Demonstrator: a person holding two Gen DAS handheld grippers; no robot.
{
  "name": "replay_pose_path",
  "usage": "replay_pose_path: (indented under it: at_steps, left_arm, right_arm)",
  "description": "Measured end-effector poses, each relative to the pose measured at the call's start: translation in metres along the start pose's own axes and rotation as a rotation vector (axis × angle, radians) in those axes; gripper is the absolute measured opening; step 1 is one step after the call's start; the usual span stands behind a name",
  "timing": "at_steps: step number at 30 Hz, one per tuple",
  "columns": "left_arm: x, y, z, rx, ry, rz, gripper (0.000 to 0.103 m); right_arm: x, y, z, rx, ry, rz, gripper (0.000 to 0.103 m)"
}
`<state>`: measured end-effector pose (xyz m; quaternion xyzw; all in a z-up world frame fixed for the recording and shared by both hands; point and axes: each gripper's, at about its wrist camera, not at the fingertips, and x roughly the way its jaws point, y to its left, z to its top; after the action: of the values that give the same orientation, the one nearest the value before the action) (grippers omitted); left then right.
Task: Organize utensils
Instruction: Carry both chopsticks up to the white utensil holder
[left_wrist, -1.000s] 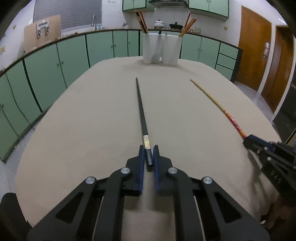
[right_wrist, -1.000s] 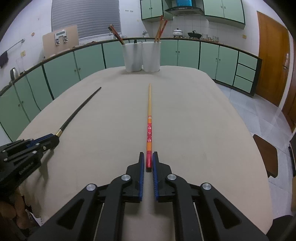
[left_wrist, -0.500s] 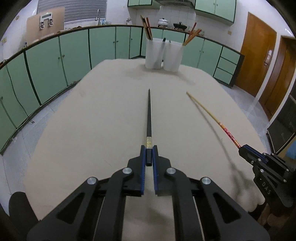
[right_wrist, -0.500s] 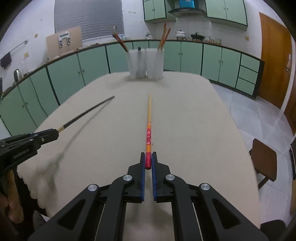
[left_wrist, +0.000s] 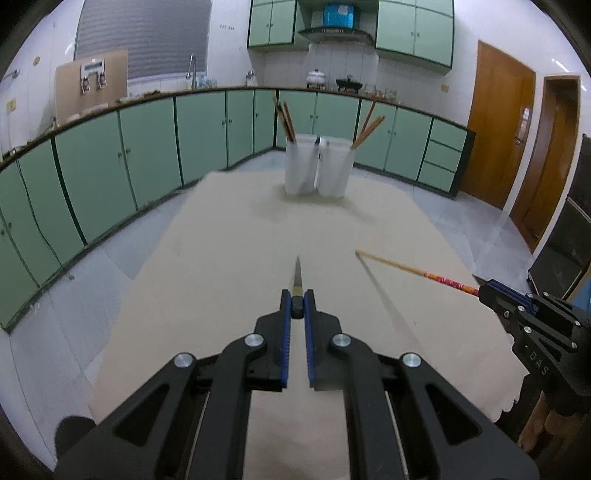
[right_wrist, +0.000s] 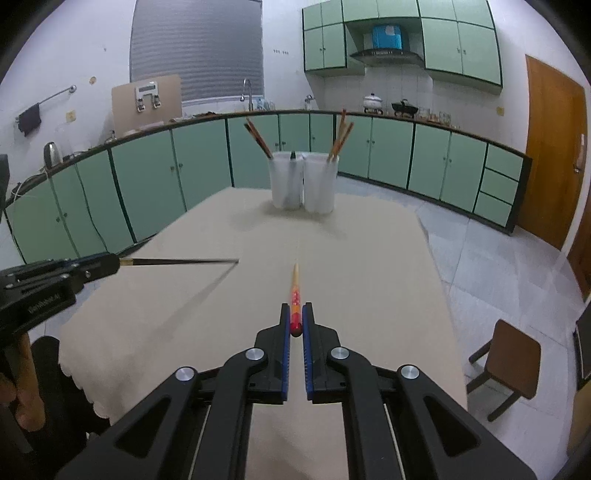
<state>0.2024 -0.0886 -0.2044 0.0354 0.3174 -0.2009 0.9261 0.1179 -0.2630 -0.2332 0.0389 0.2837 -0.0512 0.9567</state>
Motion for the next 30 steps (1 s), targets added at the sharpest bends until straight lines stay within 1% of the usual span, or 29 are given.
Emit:
replay_pose_path:
  at_steps: [8, 12, 15, 20, 23, 25, 30]
  left_arm:
    - [-0.020, 0.004, 0.027, 0.040, -0.053, -0.005, 0.006]
    - [-0.024, 0.007, 0.042, 0.053, -0.049, -0.020, 0.006]
    - [-0.024, 0.011, 0.053, 0.054, -0.031, -0.046, 0.006]
    - [-0.021, 0.016, 0.079, 0.075, -0.001, -0.085, 0.006]
    - [-0.015, 0.021, 0.094, 0.081, 0.020, -0.111, 0.006]
    - [-0.010, 0.025, 0.102, 0.081, 0.032, -0.123, 0.006]
    - [0.004, 0.032, 0.120, 0.075, 0.069, -0.151, 0.006]
  right_arm:
    - [-0.012, -0.002, 0.035, -0.021, -0.021, 0.014, 0.006]
    - [-0.018, 0.001, 0.057, -0.044, -0.013, 0.033, 0.006]
    - [-0.017, -0.001, 0.075, -0.055, 0.024, 0.060, 0.006]
    - [-0.013, -0.006, 0.109, -0.092, 0.076, 0.081, 0.006]
    - [0.001, -0.011, 0.131, -0.096, 0.147, 0.114, 0.006]
    - [0.008, -0.014, 0.142, -0.109, 0.172, 0.116, 0.006]
    - [0.031, -0.017, 0.170, -0.111, 0.259, 0.161, 0.006]
